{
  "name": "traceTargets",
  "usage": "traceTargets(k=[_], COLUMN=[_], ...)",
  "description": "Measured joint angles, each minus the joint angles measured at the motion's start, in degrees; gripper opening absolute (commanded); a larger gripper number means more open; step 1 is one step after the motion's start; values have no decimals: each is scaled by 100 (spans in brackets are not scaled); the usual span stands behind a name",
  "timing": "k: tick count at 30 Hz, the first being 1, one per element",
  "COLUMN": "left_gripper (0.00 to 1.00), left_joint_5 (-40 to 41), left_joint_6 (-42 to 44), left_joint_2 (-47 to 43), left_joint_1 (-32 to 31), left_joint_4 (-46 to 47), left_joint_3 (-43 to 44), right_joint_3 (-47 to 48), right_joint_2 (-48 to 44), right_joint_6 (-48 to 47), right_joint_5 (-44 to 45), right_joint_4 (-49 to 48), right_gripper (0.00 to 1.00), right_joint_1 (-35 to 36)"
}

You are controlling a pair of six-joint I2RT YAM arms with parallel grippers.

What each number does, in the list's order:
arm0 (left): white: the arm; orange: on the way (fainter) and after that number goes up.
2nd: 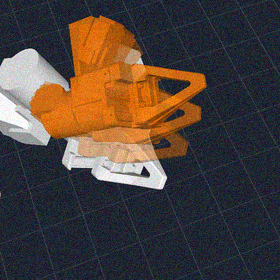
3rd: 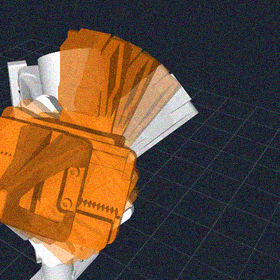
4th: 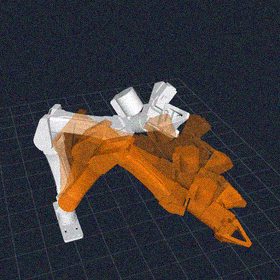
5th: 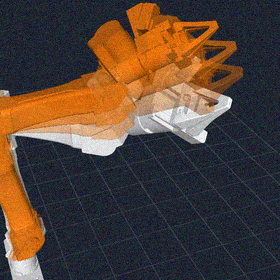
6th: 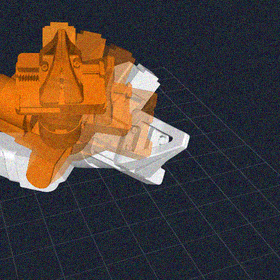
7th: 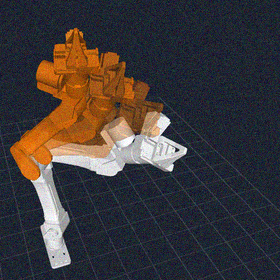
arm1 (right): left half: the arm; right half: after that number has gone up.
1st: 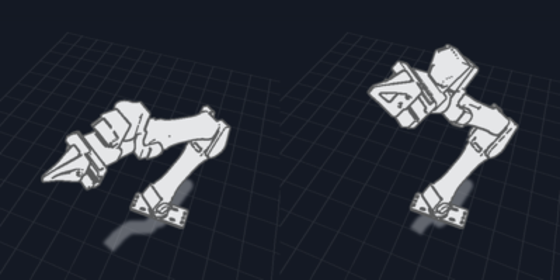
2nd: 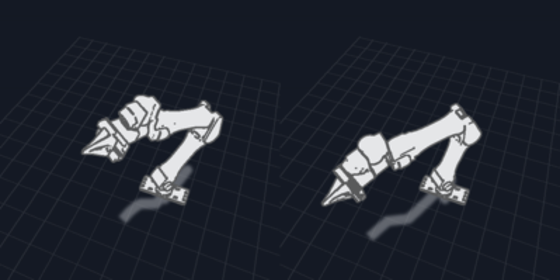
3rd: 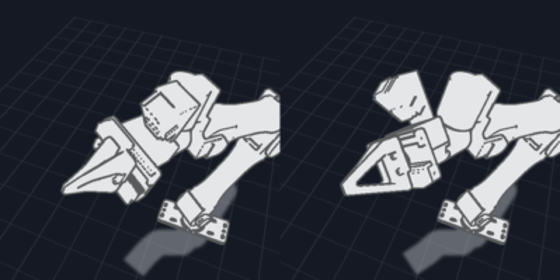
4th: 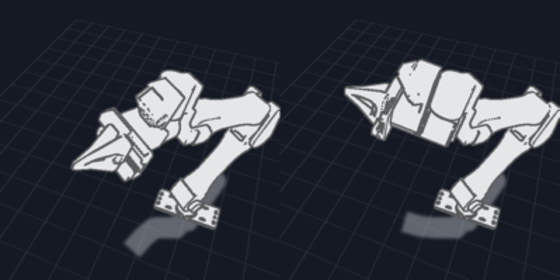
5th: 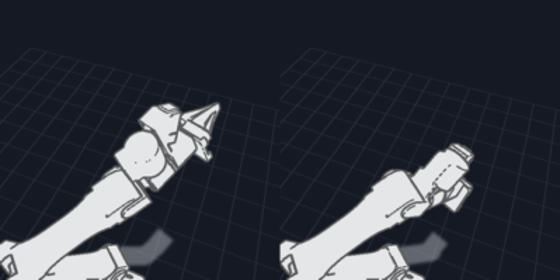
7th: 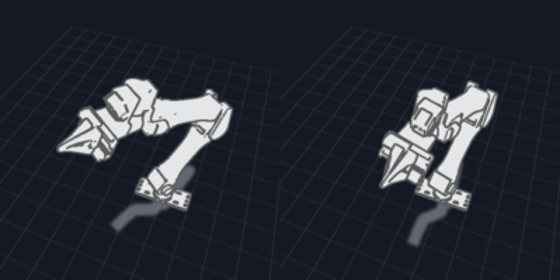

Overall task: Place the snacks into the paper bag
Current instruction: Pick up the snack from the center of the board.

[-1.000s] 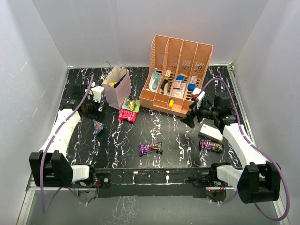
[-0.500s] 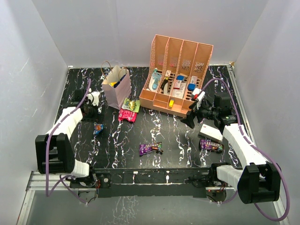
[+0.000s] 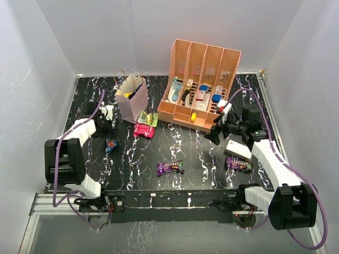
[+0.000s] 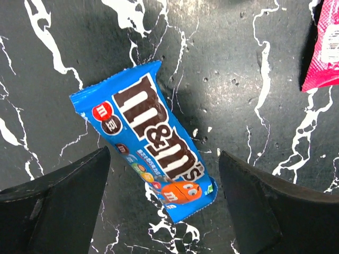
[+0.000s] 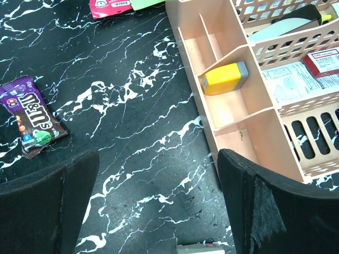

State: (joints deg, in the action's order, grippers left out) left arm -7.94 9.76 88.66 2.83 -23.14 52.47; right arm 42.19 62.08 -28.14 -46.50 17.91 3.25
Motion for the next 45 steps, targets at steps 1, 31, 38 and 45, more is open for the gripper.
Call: traceTargets(k=[1,31,38,45], left_gripper=[77,61,62,49], left_joint_5=[2,162,87,42], left_joint_6=[2,1001,977,962], left_joint_2=[26,153,297,380], left_joint_1=[0,48,61,70], left_joint_4=[59,-26,20,155], left_joint_3=[0,-295,-164,-105], right_joint_3=[0,0,0,0], right_joint_2=[0,0,15,20], right_joint_6=[0,2,2,0], right_joint_5=[0,-42,-46,-44], right_joint_4=[0,0,2,2], right_gripper=[98,98,98,98], right_joint_1=[2,0,2,0])
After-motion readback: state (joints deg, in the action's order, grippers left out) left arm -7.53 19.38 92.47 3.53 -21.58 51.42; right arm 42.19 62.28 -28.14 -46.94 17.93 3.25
